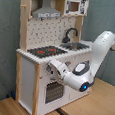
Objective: Play with the kitchen
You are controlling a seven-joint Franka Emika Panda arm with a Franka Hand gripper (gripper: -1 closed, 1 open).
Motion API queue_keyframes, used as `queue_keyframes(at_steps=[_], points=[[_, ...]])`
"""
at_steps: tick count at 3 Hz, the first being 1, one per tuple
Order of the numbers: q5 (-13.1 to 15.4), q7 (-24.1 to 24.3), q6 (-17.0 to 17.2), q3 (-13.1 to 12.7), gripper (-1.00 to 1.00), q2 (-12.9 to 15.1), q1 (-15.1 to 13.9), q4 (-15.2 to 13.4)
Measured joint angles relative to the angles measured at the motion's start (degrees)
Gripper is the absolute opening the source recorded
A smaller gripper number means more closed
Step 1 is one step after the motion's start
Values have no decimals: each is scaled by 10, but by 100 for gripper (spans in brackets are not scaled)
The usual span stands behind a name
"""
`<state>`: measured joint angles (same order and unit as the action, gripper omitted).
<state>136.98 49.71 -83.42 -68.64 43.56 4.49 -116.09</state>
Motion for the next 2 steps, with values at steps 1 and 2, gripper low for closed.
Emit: queue_keyframes(at_steps=[1, 2], points=[[1, -64, 2, -1, -100, 0, 2, 3], [-1, -127, 2, -2, -100, 0, 2, 5]])
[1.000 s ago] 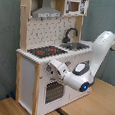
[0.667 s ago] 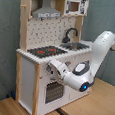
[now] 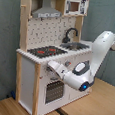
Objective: Play with the kitchen
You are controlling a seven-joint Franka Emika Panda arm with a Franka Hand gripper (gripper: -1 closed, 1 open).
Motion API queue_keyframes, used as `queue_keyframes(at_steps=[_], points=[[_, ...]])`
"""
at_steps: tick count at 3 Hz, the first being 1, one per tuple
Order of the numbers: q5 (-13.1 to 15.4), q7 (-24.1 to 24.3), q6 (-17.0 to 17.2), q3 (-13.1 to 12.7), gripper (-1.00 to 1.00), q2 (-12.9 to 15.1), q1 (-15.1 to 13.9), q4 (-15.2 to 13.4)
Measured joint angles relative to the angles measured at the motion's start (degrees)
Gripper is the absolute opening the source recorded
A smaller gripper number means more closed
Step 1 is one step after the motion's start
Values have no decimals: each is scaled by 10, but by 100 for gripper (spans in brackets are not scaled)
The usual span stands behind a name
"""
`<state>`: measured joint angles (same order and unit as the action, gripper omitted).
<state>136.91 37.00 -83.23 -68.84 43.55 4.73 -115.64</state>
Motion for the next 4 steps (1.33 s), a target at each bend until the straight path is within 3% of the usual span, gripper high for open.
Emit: queue_keyframes(at_steps=[4], points=[[-2, -263, 1, -1, -100, 1, 3, 6]])
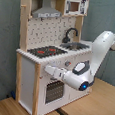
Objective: Play with the kitchen
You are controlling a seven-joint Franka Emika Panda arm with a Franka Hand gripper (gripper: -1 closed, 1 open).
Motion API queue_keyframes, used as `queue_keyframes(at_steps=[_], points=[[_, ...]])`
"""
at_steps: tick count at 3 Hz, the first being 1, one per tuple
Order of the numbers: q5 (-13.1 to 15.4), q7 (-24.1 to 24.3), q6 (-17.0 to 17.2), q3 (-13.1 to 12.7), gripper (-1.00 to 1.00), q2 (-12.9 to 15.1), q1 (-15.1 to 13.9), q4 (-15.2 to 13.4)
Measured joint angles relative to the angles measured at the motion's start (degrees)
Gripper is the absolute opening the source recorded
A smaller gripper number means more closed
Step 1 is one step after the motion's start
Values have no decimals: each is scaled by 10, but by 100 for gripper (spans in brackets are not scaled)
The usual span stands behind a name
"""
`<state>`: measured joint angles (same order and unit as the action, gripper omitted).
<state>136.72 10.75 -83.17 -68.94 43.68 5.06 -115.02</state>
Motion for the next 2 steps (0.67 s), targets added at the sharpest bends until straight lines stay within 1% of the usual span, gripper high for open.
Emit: queue_keyframes(at_steps=[2], points=[[0, -123, 3, 2, -100, 1, 5, 4]])
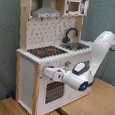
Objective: Play with the kitchen
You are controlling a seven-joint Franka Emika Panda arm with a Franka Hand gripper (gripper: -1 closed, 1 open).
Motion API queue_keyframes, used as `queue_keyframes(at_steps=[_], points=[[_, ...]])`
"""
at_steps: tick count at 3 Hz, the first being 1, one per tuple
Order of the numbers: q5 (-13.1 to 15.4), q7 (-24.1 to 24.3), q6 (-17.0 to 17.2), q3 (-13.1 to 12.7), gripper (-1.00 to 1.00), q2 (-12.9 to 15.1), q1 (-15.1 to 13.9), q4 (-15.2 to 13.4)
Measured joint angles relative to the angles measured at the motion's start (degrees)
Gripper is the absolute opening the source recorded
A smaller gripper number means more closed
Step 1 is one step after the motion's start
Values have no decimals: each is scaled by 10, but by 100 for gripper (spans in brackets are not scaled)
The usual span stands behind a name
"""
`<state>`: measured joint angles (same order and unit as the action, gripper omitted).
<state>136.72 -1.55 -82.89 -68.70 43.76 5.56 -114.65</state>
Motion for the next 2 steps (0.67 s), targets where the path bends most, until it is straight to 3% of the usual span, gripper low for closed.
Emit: queue_keyframes(at_steps=[2], points=[[0, -123, 5, 1, -100, 4, 5, 5]])
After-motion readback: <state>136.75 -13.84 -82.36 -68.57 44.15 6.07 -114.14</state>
